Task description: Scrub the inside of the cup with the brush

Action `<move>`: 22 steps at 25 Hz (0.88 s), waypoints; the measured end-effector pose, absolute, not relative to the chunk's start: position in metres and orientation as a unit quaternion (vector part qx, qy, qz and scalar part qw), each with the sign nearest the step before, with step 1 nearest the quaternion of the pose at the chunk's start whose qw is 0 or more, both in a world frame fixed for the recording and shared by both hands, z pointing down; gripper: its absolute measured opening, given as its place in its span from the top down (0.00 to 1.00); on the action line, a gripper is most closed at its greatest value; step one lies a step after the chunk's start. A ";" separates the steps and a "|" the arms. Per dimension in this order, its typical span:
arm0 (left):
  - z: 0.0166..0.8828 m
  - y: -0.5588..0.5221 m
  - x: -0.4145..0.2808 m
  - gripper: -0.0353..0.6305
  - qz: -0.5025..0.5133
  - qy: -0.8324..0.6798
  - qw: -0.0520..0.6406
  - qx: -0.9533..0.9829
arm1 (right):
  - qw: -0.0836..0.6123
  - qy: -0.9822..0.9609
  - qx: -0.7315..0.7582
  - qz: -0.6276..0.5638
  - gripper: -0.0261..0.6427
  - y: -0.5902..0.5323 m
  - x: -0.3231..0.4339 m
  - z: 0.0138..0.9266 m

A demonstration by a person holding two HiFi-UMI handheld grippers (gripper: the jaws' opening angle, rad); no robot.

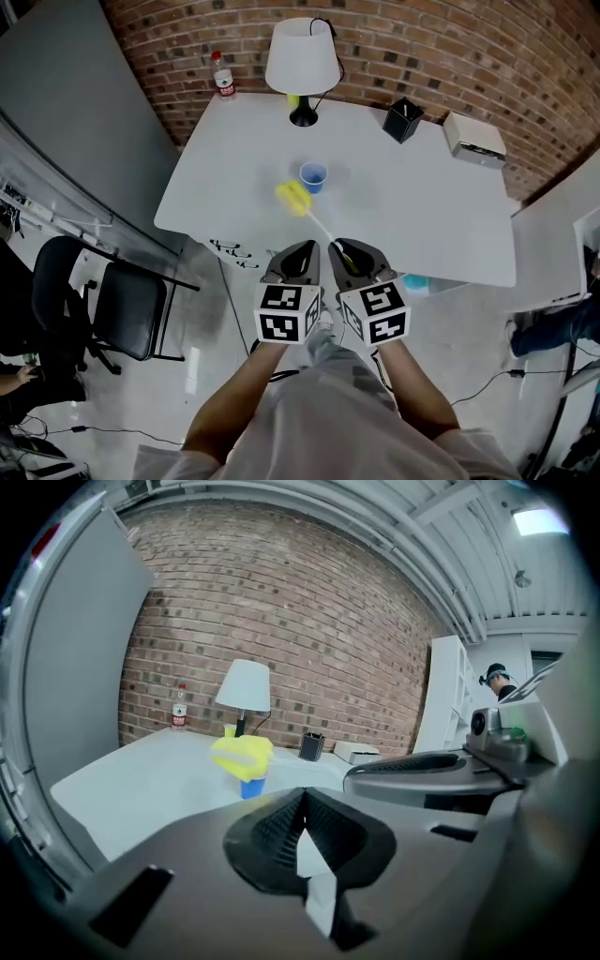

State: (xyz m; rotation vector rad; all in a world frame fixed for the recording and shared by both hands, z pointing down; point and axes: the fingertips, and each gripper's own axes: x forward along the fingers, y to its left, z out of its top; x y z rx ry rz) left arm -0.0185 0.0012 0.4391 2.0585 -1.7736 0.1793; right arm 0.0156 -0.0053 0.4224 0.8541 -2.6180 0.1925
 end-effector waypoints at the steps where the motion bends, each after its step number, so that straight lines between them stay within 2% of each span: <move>1: 0.441 -0.007 -0.020 0.94 0.066 -0.637 0.211 0.739 | 0.190 -0.931 0.302 0.071 0.91 -0.014 0.014 0.424; 22: 0.503 -0.136 -0.036 0.92 0.083 -0.658 0.222 0.715 | 0.198 -0.939 0.267 0.093 0.91 -0.152 0.006 0.442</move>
